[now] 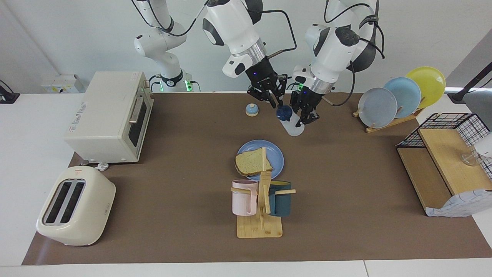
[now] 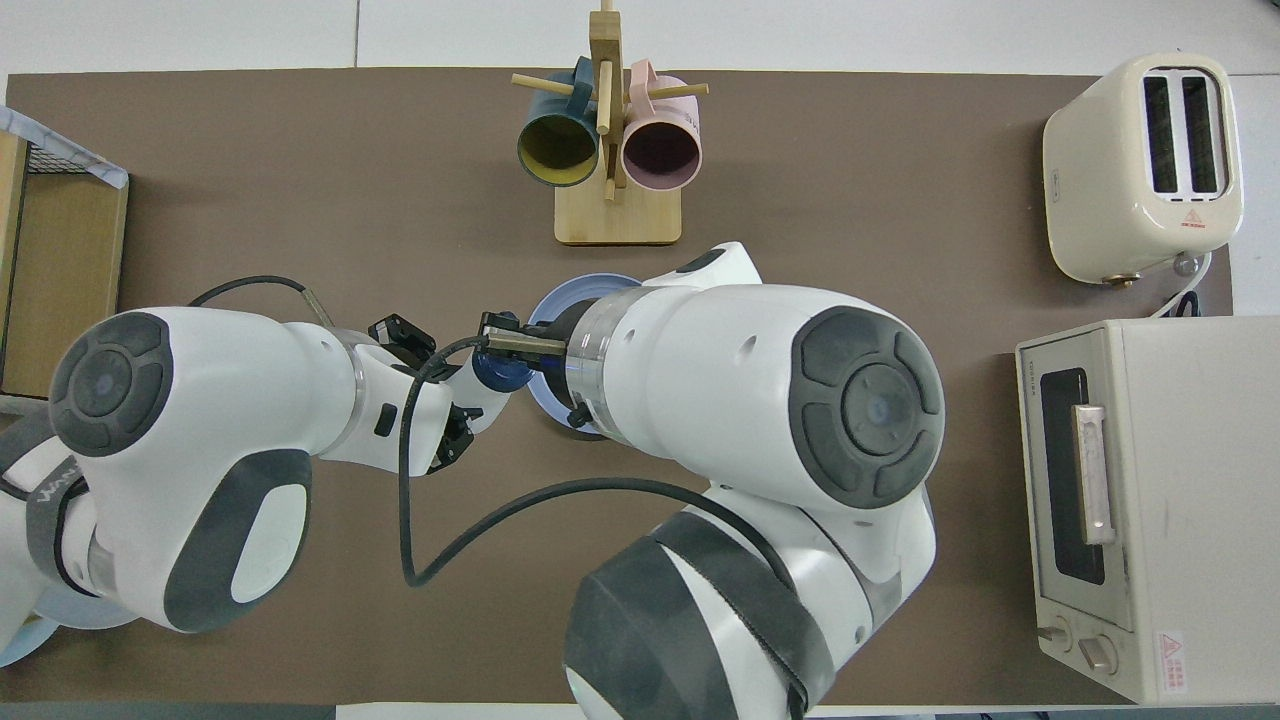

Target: Put bread on plate and add seasoning

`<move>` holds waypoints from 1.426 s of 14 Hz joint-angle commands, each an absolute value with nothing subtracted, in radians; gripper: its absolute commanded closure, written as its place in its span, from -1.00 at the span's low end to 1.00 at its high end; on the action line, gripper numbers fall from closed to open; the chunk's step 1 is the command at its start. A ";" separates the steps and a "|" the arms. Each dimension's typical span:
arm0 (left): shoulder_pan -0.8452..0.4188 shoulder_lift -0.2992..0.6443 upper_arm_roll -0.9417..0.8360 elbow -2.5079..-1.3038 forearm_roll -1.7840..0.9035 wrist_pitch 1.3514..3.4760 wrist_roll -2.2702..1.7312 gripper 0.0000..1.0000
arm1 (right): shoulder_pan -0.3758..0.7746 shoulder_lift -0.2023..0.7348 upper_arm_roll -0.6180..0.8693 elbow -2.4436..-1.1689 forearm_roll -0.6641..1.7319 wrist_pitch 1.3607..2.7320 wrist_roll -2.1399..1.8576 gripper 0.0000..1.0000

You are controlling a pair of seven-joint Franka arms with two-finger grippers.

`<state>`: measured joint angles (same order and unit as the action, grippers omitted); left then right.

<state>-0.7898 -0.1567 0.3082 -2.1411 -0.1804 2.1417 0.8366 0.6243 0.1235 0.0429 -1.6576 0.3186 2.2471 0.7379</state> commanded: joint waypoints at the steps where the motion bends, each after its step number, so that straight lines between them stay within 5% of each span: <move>1: -0.782 -0.172 0.310 -2.137 -0.201 2.117 0.862 1.00 | 0.627 0.103 0.044 -1.681 0.290 2.252 0.770 0.80; 3: -0.782 -0.170 0.310 -2.135 -0.202 2.117 0.862 1.00 | 0.627 0.103 0.046 -1.681 0.290 2.252 0.770 1.00; 20: -0.772 -0.172 0.311 -2.135 -0.219 2.114 0.887 1.00 | 0.595 0.103 0.029 -1.632 0.328 2.243 0.815 1.00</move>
<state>-0.7806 -0.1567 0.3123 -2.1353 -0.2012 2.1358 0.8601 0.6000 0.1110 0.0254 -1.6325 0.3221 2.2473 0.7941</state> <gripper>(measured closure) 0.573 0.987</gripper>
